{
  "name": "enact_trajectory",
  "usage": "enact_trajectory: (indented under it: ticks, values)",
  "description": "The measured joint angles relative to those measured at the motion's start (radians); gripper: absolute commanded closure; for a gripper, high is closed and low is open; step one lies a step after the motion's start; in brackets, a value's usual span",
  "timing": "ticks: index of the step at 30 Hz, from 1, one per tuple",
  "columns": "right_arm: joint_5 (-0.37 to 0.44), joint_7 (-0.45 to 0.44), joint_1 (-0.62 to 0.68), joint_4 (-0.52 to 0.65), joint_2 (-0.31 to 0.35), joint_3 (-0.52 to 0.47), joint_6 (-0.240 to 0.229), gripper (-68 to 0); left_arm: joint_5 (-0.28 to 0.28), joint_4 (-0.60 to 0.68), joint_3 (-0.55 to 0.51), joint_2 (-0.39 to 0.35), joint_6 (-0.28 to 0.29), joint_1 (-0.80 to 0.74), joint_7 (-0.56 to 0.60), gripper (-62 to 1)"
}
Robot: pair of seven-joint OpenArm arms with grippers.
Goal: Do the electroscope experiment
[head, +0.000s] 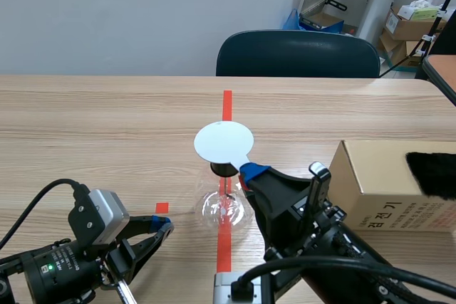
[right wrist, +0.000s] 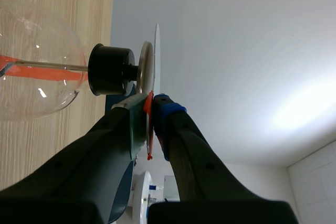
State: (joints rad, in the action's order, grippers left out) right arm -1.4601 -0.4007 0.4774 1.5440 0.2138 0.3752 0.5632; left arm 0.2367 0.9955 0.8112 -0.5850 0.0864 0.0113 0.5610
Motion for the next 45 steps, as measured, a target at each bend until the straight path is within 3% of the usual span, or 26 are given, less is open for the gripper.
enact_trajectory:
  ticks: [3, 7, 20, 24, 29, 36, 45]
  values:
    - [0.0, 0.003, 0.0, 0.0, 0.0, 0.0, 0.0, -1.7, 0.0, 0.0, 0.0, 0.0, 0.0, 0.0, 0.0, -5.5]
    - [0.0, 0.081, 0.0, 0.0, 0.0, 0.0, 0.0, -1.7, 0.0, 0.0, 0.0, 0.0, 0.0, 0.0, 0.0, -5.5]
    - [0.0, 0.589, 0.0, 0.0, 0.0, 0.0, 0.0, -1.7, 0.0, 0.0, 0.0, 0.0, 0.0, 0.0, 0.0, -5.5]
    - [0.0, 0.696, 0.0, 0.0, 0.0, 0.0, 0.0, -1.7, 0.0, 0.0, 0.0, 0.0, 0.0, 0.0, 0.0, -5.5]
    - [0.0, 0.749, 0.0, 0.0, 0.0, 0.0, 0.0, -1.7, 0.0, 0.0, 0.0, 0.0, 0.0, 0.0, 0.0, -5.5]
    - [0.0, 0.728, 0.0, 0.0, 0.0, 0.0, 0.0, -1.7, 0.0, 0.0, 0.0, 0.0, 0.0, 0.0, 0.0, -5.5]
    - [0.0, 0.422, 0.0, 0.0, 0.0, 0.0, 0.0, -1.7, 0.0, 0.0, 0.0, 0.0, 0.0, 0.0, 0.0, -5.5]
